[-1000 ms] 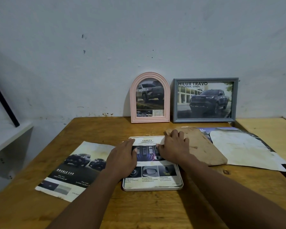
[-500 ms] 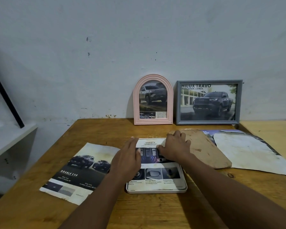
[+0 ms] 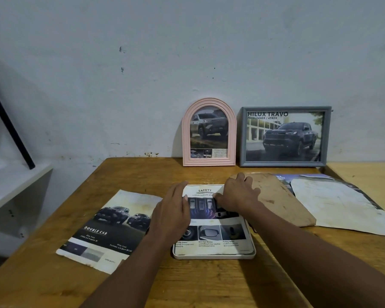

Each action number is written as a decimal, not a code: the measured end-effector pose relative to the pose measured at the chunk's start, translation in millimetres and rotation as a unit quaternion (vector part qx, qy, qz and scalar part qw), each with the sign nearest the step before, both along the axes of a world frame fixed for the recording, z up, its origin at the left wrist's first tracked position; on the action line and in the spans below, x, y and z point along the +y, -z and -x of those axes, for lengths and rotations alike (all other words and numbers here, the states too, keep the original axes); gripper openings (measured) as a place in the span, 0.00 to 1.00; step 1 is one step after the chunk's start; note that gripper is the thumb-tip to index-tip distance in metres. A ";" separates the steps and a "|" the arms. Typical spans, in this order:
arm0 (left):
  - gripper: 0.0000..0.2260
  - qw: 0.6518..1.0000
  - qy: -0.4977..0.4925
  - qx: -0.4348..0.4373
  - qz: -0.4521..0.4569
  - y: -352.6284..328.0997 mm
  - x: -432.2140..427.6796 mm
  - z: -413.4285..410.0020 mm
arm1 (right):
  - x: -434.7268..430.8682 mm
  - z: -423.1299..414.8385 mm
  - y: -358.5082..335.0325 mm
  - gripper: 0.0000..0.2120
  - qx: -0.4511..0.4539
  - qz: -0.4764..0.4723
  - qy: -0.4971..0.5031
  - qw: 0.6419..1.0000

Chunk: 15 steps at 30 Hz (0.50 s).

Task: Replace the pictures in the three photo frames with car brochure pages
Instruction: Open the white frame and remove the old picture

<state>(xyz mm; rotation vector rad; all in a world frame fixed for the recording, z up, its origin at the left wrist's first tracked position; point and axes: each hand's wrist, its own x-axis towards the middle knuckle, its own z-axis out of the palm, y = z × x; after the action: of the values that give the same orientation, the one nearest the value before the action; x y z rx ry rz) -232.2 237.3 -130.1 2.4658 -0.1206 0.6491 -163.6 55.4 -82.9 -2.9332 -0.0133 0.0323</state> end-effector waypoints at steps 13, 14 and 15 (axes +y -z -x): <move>0.22 0.997 0.012 0.003 0.077 -0.6 1.1 3.7 | 4.6 5.3 -3.9 0.17 -0.087 -0.168 -0.026 0.982; 0.23 0.996 0.015 0.004 0.092 0.3 2.4 2.3 | 4.3 4.9 -6.2 0.16 -0.069 -0.241 -0.025 0.968; 0.24 0.994 0.013 0.007 0.105 0.9 3.6 1.6 | 3.4 4.6 -8.5 0.16 -0.055 -0.303 -0.025 0.951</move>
<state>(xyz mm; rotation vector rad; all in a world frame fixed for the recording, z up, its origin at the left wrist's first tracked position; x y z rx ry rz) -233.8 240.9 -131.0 2.2622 -0.0749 0.6021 -168.2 58.8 -74.4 -2.3147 -0.0972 -0.1090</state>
